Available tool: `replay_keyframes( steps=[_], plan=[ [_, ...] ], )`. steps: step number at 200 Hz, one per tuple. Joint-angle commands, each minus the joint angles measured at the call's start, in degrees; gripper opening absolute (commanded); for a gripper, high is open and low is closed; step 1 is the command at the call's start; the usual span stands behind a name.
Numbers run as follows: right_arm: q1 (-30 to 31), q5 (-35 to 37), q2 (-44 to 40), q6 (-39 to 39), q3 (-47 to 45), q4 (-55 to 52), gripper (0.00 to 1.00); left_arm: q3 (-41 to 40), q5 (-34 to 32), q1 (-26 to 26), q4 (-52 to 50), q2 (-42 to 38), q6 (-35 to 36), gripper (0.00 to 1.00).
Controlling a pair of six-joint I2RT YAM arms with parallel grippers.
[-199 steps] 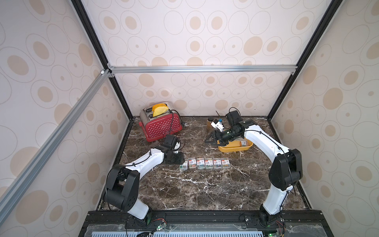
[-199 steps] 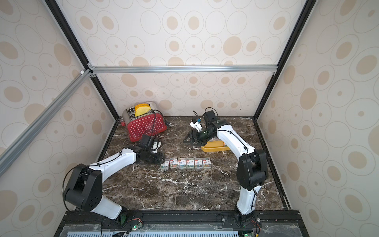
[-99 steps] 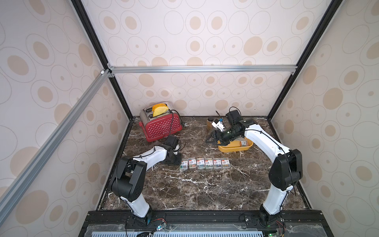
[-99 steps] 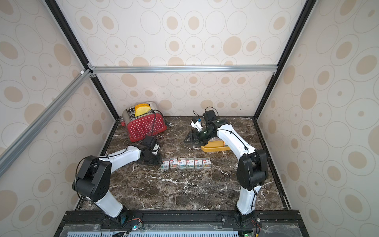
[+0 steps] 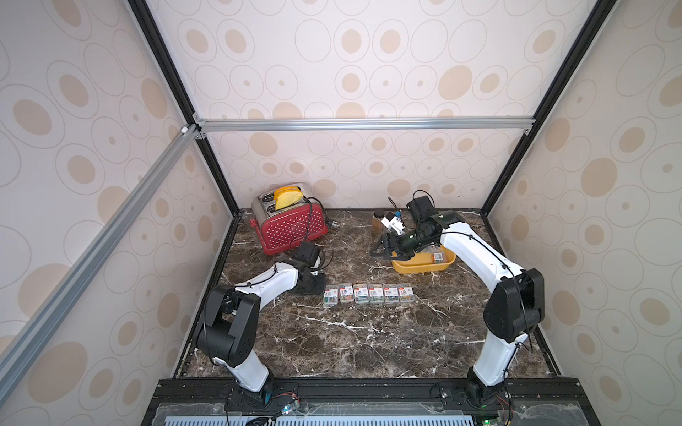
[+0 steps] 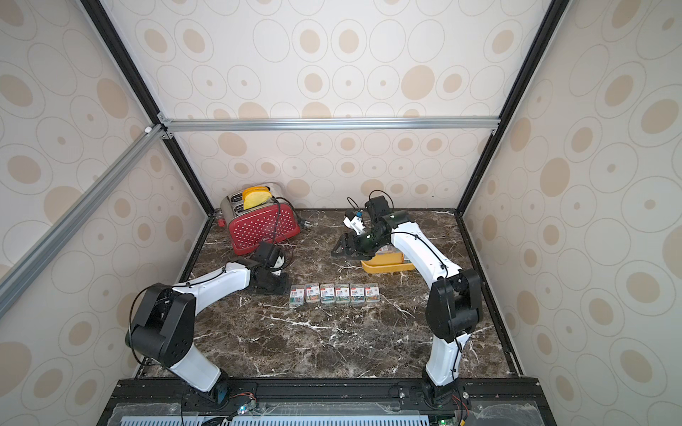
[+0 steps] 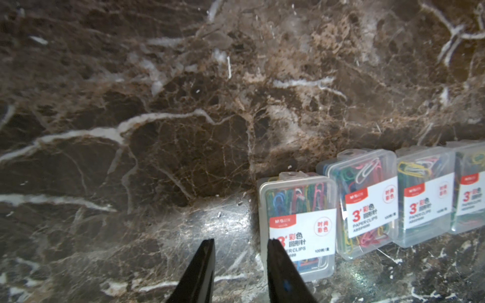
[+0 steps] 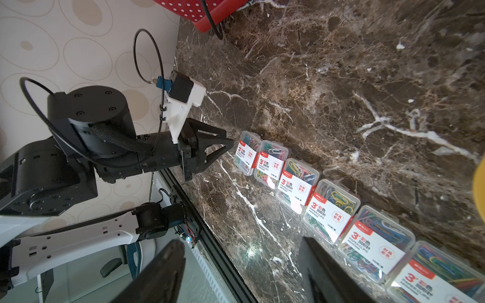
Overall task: Take the paper clips out of the storage box
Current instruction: Place the boxed paper clips at the center of the board.
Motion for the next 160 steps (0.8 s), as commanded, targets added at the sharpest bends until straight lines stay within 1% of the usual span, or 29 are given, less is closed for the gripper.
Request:
replay_keyframes(
  steps=[1,65,160],
  plan=[
    [0.2,1.2,0.8,-1.1,1.5,-1.7,0.74,1.5,-2.0,0.6,-0.6,1.5,0.4,0.34],
    [0.2,1.3,0.8,-0.5,1.2,-1.0,0.73,3.1,-1.8,0.7,1.3,6.3,1.0,0.34],
    [0.2,1.7,1.0,-0.3,1.0,-0.7,0.73,3.9,1.2,0.7,3.4,7.1,0.4,0.35]
  ],
)
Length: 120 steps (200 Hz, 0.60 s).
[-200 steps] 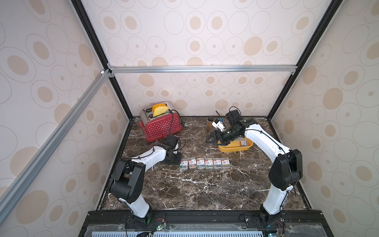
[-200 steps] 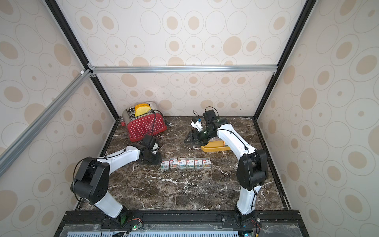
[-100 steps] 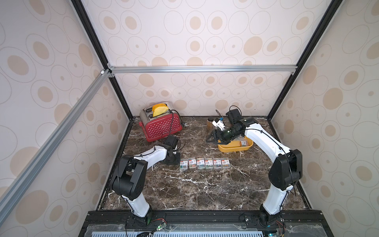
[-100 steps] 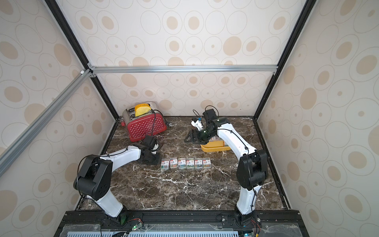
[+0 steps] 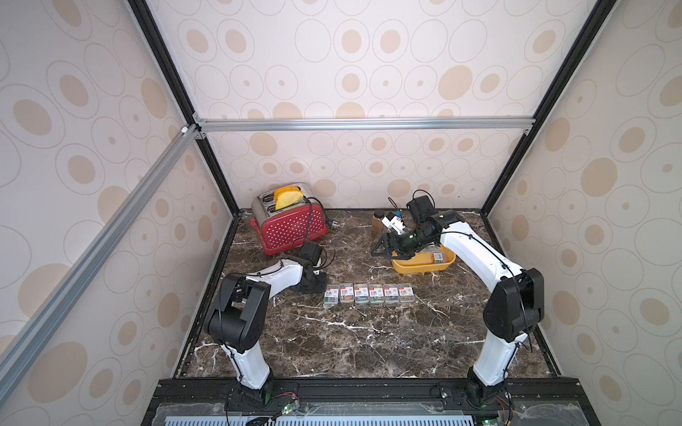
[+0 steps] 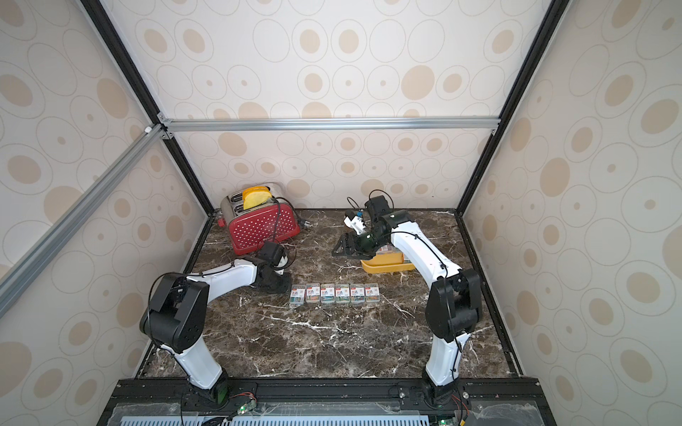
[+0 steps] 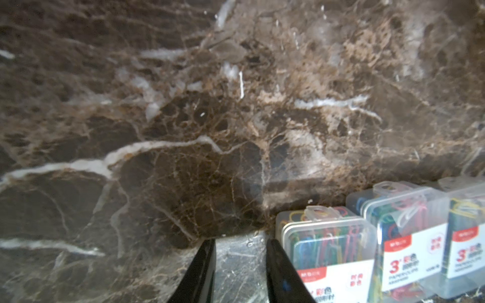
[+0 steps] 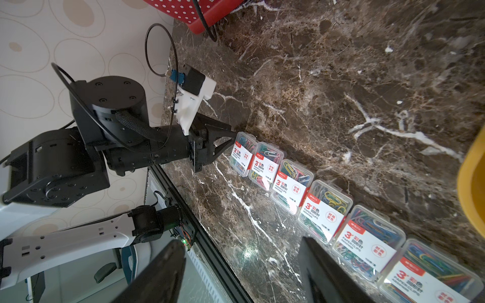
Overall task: Take the paper clips out of the storage box
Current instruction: Place the boxed paper clips at the center of the board.
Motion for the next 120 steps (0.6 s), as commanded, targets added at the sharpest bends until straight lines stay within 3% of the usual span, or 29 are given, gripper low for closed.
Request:
replay_keyframes(
  steps=[1,43,69,112,120],
  plan=[
    [0.1,0.5,0.8,-0.3,1.0,-0.5,0.74,1.8,1.6,0.4,0.8,0.8,0.2,0.35],
    [0.2,0.7,1.2,-0.3,1.2,-0.6,0.73,1.6,0.8,0.4,0.6,0.6,0.1,0.36],
    [0.1,2.8,1.6,-1.4,1.8,-1.8,0.74,2.1,0.2,0.3,0.4,0.4,0.2,0.41],
    [-2.2,9.3,2.5,-5.0,4.1,-5.8,0.75,3.4,-1.0,0.4,-0.4,-1.1,1.5,0.63],
    [-2.8,10.9,2.7,-5.9,4.6,-6.6,0.78,3.5,-1.3,0.4,-0.4,-1.6,1.8,0.67]
  ],
)
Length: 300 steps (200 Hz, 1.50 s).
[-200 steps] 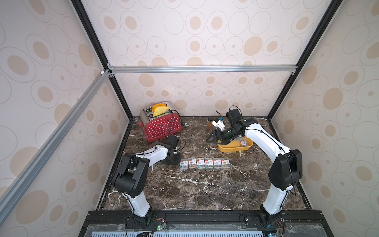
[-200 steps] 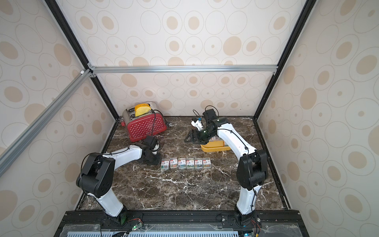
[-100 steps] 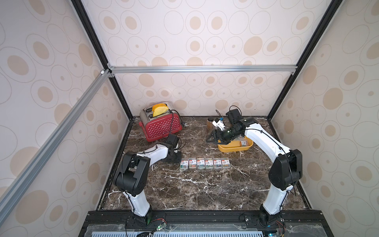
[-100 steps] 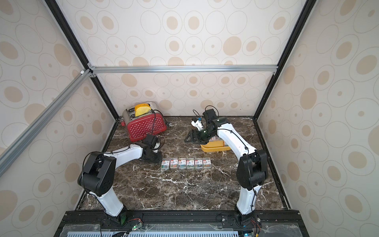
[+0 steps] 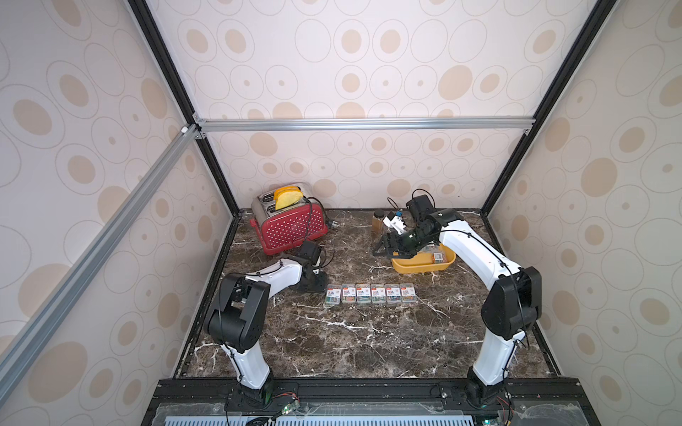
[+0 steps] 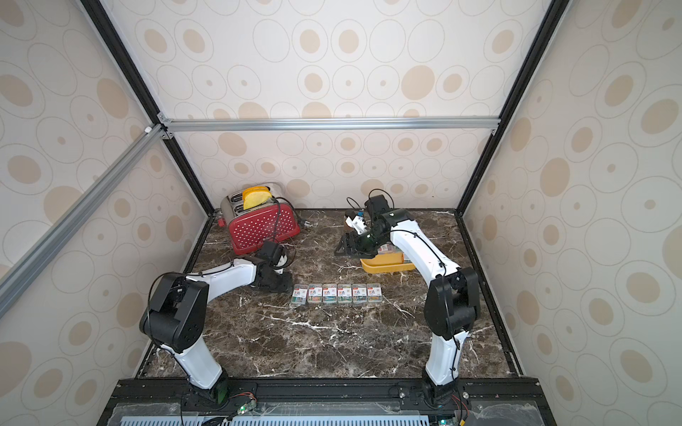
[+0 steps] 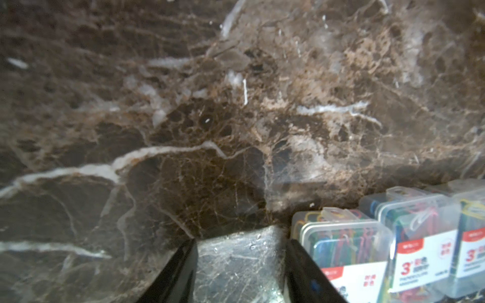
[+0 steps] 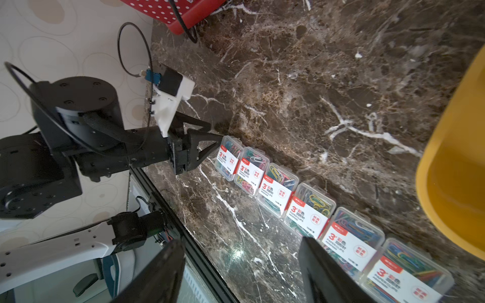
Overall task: Take the paper clips out of the storage box
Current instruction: Place the boxed paper clips at the center of the board, then adjust the boxed paper clips at the center of the board.
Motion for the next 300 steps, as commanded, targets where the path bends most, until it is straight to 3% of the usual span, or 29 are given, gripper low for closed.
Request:
replay_keyframes(
  steps=[1,61,113,125,163,229,300],
  plan=[
    [-1.9,5.7,1.3,-3.6,2.6,-4.0,0.79,2.8,-0.7,0.2,-0.4,-1.6,1.5,0.68],
    [-6.2,15.3,7.3,-8.5,9.4,-8.1,0.82,5.6,-1.2,0.9,-2.5,-2.9,2.9,0.78],
    [-9.0,22.9,15.6,-11.4,16.6,-9.6,0.82,6.3,0.7,2.1,-3.8,-6.0,3.0,0.79],
    [-9.3,23.1,16.9,-11.6,18.0,-10.1,0.82,6.3,1.0,2.1,-4.8,-5.0,3.1,0.76],
    [-9.4,22.7,17.5,-11.5,18.2,-9.9,0.81,3.5,0.8,2.2,-6.0,-1.5,0.5,0.51],
    [-9.6,22.3,17.1,-11.3,16.2,-9.5,0.81,1.3,4.5,2.2,-4.0,1.9,-1.1,0.38],
    [-9.8,21.6,17.2,-10.7,15.7,-9.2,0.81,-1.7,7.7,1.8,-3.0,1.7,-1.3,0.35]
  ],
)
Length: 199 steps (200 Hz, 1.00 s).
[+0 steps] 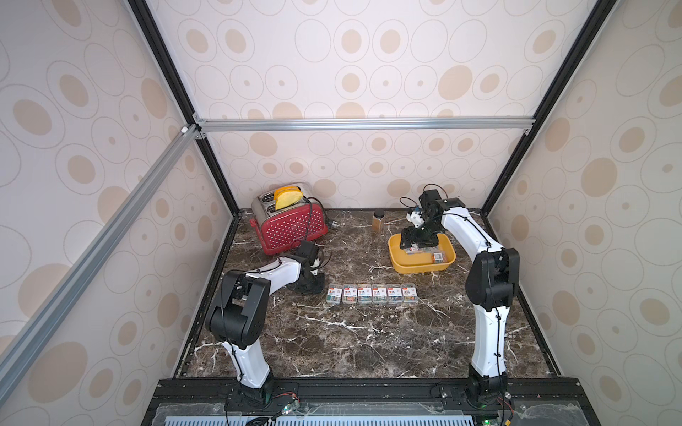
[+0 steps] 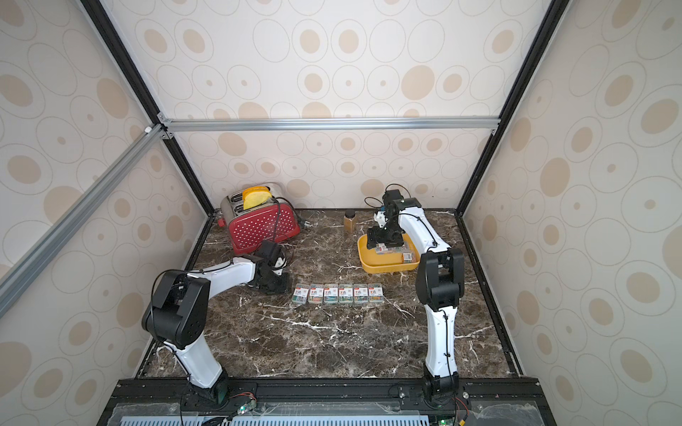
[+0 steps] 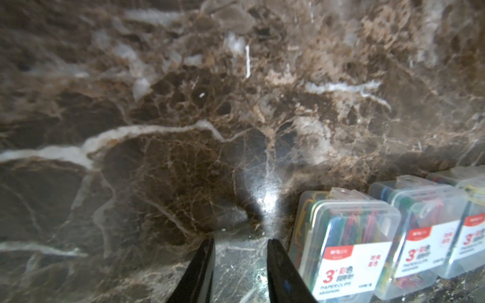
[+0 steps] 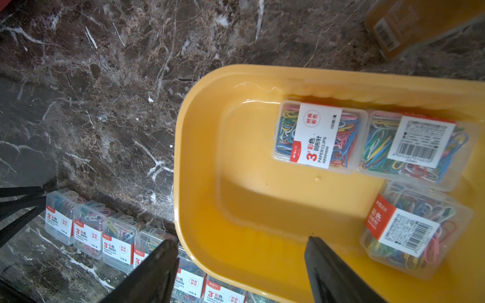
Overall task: Take the paper clips out of the storage box
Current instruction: Adjust the boxed paper clips at the center of the board.
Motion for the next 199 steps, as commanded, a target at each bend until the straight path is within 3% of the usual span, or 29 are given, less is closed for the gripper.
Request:
replay_keyframes(
  steps=[1,199],
  plan=[
    [-0.1,-0.4,-0.2,0.0,-0.7,-0.7,0.81,-1.6,1.9,0.0,-0.6,0.2,-0.6,0.35],
    [-0.1,-1.6,0.0,0.7,-0.7,-0.8,0.82,-1.8,2.9,-1.6,-6.8,-2.3,1.6,0.35]
  ],
)
